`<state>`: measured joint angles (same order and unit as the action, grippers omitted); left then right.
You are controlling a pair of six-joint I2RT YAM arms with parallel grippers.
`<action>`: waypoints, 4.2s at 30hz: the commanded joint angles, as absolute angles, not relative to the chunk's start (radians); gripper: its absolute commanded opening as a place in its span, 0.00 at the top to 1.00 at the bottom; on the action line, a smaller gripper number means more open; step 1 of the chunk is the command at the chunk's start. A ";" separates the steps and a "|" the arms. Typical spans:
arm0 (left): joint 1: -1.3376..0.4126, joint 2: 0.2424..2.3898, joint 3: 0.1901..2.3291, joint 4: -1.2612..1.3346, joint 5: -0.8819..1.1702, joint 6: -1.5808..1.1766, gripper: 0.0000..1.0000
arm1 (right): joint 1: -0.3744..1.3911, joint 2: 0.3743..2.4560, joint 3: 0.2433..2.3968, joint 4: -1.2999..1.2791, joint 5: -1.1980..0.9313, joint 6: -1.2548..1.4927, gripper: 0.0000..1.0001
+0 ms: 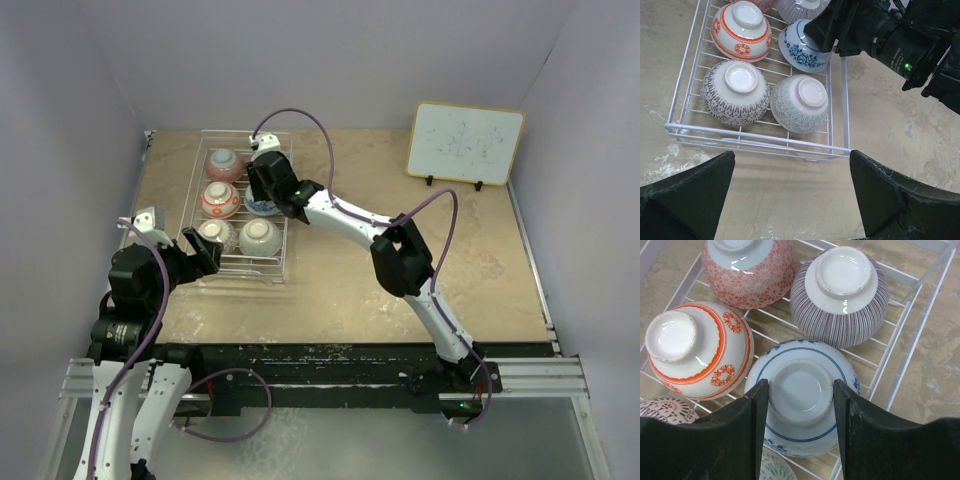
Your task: Unload the bowls from the dish rack
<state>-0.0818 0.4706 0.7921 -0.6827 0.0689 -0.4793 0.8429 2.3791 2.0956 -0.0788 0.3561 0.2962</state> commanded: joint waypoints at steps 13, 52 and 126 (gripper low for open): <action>-0.086 0.506 0.787 -0.648 0.102 -0.490 0.01 | 0.830 2.319 2.198 -0.037 0.308 0.313 1.00; -0.036 0.941 0.714 0.165 0.361 -0.890 0.02 | 0.770 2.104 2.024 0.082 0.062 0.456 1.00; 0.048 1.373 0.485 1.396 0.550 -1.376 1.00 | 0.738 1.956 1.772 0.308 -0.248 0.688 1.00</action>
